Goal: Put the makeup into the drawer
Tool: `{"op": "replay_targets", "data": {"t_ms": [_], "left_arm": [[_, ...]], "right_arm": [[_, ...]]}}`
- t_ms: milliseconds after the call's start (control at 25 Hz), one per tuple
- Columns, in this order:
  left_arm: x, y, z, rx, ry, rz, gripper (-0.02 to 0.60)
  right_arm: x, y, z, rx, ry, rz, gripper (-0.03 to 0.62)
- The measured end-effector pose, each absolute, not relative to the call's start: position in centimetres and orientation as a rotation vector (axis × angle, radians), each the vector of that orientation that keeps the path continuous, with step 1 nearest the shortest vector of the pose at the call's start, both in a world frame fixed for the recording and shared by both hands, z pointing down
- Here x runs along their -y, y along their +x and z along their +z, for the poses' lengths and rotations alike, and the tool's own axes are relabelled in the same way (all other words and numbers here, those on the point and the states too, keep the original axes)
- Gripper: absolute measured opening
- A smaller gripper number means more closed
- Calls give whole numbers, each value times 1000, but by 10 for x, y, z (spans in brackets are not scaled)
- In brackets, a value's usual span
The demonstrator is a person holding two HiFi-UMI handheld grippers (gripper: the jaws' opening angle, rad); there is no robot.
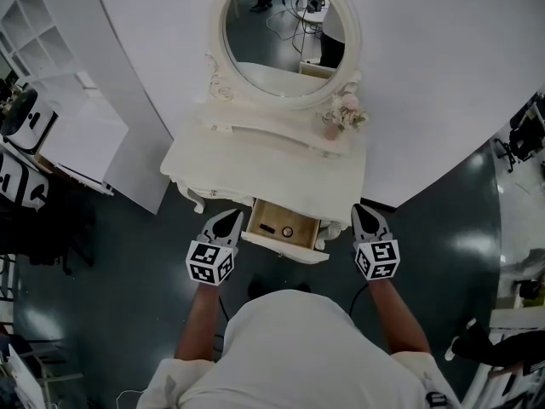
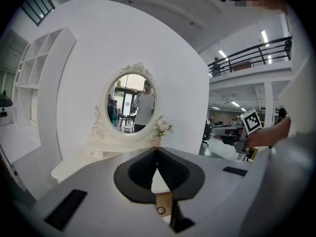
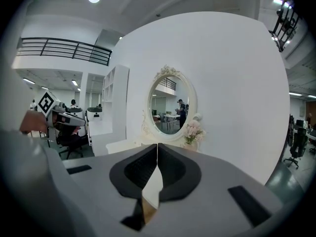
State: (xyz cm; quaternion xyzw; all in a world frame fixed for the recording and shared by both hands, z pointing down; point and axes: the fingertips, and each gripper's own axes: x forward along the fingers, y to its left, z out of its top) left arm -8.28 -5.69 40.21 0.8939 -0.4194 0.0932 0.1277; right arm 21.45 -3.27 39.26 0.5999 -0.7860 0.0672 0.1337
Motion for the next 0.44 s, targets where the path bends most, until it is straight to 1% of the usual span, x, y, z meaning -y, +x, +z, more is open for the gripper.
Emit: {"op": "replay_targets", "data": {"t_ms": [440], "left_arm": [[63, -78, 397, 1222, 2605, 243, 17]], "right_arm": [[36, 216, 387, 2289, 1736, 175, 29]]}}
